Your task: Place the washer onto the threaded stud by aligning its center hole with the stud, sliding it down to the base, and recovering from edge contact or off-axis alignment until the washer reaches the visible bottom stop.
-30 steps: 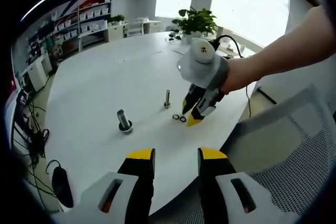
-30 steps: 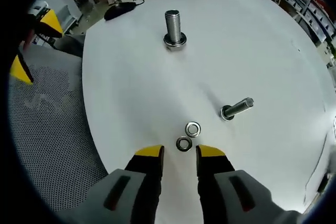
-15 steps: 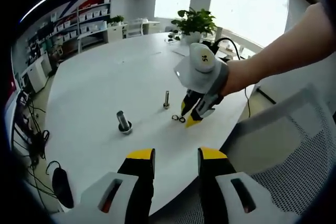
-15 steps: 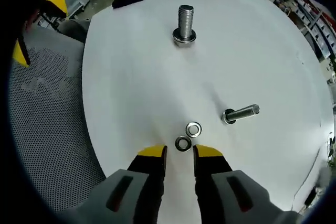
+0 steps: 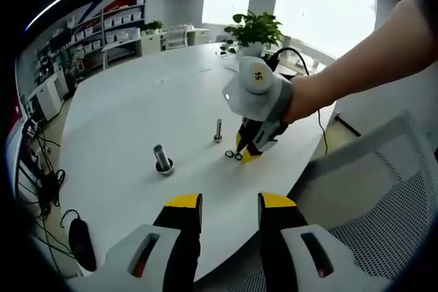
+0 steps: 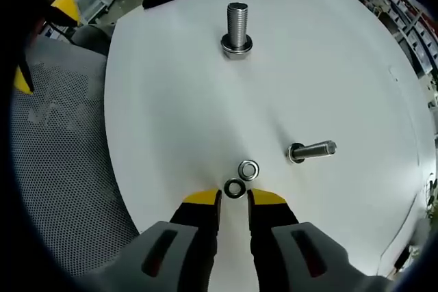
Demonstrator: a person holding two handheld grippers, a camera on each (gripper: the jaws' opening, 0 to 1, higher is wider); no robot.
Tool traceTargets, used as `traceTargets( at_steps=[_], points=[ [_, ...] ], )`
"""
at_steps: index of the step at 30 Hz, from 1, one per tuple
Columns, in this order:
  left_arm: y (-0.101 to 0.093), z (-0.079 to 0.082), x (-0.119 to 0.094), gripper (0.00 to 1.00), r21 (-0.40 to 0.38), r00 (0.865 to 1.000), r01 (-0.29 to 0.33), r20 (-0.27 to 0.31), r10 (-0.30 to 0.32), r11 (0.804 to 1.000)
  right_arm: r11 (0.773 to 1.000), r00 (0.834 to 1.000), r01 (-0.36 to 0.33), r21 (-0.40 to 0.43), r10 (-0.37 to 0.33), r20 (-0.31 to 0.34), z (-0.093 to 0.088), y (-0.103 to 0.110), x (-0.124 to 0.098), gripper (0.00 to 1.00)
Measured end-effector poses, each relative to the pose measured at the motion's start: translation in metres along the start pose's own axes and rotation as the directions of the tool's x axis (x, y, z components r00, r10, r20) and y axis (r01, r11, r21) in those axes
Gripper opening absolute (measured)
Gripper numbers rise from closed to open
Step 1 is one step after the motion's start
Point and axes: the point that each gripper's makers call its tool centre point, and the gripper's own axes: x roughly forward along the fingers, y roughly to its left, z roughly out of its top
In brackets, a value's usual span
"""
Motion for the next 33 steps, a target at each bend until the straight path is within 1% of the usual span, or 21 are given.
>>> traceTargets(
  at_steps=[9, 11, 13, 14, 17, 20, 25, 28, 31, 33],
  points=[
    [0.0001, 0.0013, -0.0006, 0.31, -0.001, 1.000, -0.001, 0.005, 0.001, 1.000, 0.999, 0.999, -0.005, -0.043, 0.003, -0.053, 0.0014, -0.0005, 0.0010, 0.19],
    [0.0001, 0.0020, -0.0008, 0.31, 0.000, 1.000, -0.003, 0.007, 0.003, 1.000, 0.998, 0.997, -0.006, -0.055, 0.002, -0.076, 0.0012, -0.0005, 0.0016, 0.19],
    [-0.0002, 0.0020, -0.0007, 0.31, -0.001, 1.000, -0.002, 0.008, 0.002, 1.000, 0.999, 0.995, 0.004, -0.045, -0.008, -0.103, -0.0006, 0.0008, 0.0001, 0.19],
    [-0.0003, 0.0018, -0.0008, 0.31, -0.001, 1.000, -0.003, 0.007, 0.003, 1.000, 0.999, 0.991, 0.018, -0.046, -0.024, -0.130, 0.0016, 0.0011, 0.0014, 0.19],
    [-0.0001, 0.0010, -0.0012, 0.31, 0.000, 1.000, -0.004, 0.004, 0.004, 1.000, 0.998, 0.989, 0.026, -0.051, -0.033, -0.142, 0.0024, 0.0032, 0.0009, 0.18],
    [0.0008, 0.0015, -0.0016, 0.31, 0.002, 1.000, -0.006, 0.005, 0.006, 1.000, 0.997, 0.987, 0.016, -0.071, -0.027, -0.155, 0.0000, 0.0034, -0.0008, 0.17],
    [0.0010, 0.0024, -0.0021, 0.31, 0.000, 1.000, -0.007, 0.008, 0.007, 1.000, 0.998, 0.988, 0.009, -0.057, -0.017, -0.151, -0.0003, 0.0015, -0.0005, 0.16],
    [0.0010, 0.0024, -0.0018, 0.30, 0.000, 1.000, -0.006, 0.007, 0.006, 1.000, 0.998, 0.987, 0.011, -0.069, -0.021, -0.158, -0.0003, 0.0023, -0.0006, 0.16],
    [0.0006, 0.0035, -0.0022, 0.31, -0.004, 1.000, -0.004, 0.012, 0.004, 1.000, 0.996, 0.983, 0.021, -0.081, -0.035, -0.182, 0.0012, 0.0008, 0.0035, 0.16],
    [0.0008, 0.0034, -0.0026, 0.31, -0.002, 1.000, -0.005, 0.011, 0.005, 1.000, 0.996, 0.978, 0.033, -0.078, -0.048, -0.203, 0.0014, 0.0011, 0.0016, 0.16]
  ],
)
